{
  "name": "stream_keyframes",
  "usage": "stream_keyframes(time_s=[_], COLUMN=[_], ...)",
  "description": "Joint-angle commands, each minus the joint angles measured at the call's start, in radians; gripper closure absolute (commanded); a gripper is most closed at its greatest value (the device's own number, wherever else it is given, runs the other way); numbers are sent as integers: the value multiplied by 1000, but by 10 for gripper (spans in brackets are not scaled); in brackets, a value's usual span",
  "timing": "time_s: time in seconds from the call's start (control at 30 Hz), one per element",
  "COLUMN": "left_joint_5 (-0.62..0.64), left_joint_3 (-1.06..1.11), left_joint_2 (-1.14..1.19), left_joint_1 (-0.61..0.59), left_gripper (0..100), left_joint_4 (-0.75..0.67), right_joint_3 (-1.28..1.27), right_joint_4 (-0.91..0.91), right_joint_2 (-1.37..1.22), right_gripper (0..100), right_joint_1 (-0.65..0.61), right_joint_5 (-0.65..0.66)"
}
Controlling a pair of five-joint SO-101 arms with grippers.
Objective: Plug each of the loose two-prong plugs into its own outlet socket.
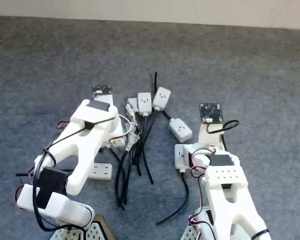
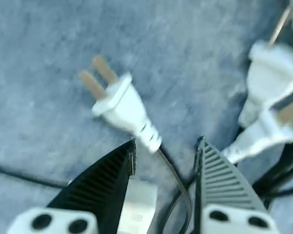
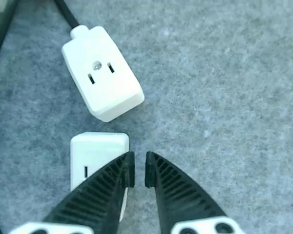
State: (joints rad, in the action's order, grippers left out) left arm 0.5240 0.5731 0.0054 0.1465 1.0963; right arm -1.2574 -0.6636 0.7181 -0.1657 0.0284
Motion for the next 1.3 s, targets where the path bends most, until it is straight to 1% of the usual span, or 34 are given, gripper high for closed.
stream_keyframes(time_s=[0.0,0.17,0.33,0.37,0.4,0.47,0.5,0.53,0.6,0.77,0.83,0.93,0.97,1.03,1.1,1.2,1.27], left_joint_5=[23,23,20,6,-29,-97,-117,-126,-132,-147,-232,-324,-331,-339,-385,-473,-568], left_joint_3=[30,38,31,31,31,31,31,35,36,19,-1,-51,-76,-142,-232,-386,-478], left_joint_2=[-5,-5,-5,-5,-5,-5,-5,-5,-5,-7,-8,-10,-10,-13,-13,-8,-8], left_joint_1=[-18,-19,-35,-36,-36,-38,-38,-39,-41,-67,-73,-54,-42,5,67,162,214], left_gripper=[786,788,792,808,845,983,999,970,1000,995,995,995,995,995,995,995,995], left_joint_4=[-143,-218,-226,-226,-226,-227,-227,-222,-226,-227,-222,-219,-204,-121,3,218,350], right_joint_3=[8,7,7,7,7,7,7,7,7,7,7,30,58,108,137,140,140], right_joint_4=[21,21,21,19,19,19,19,19,19,19,16,-31,-54,-111,-171,-265,-325], right_joint_2=[27,27,28,28,28,28,28,28,28,28,28,31,36,62,102,176,223], right_gripper=[943,943,943,943,943,943,943,943,943,943,943,943,943,943,943,943,943], right_joint_1=[-5,-5,-5,-5,-5,-5,-5,-4,-4,-2,5,96,131,189,222,229,229], right_joint_5=[2,2,2,2,2,2,2,2,2,2,2,2,2,8,57,107,130])
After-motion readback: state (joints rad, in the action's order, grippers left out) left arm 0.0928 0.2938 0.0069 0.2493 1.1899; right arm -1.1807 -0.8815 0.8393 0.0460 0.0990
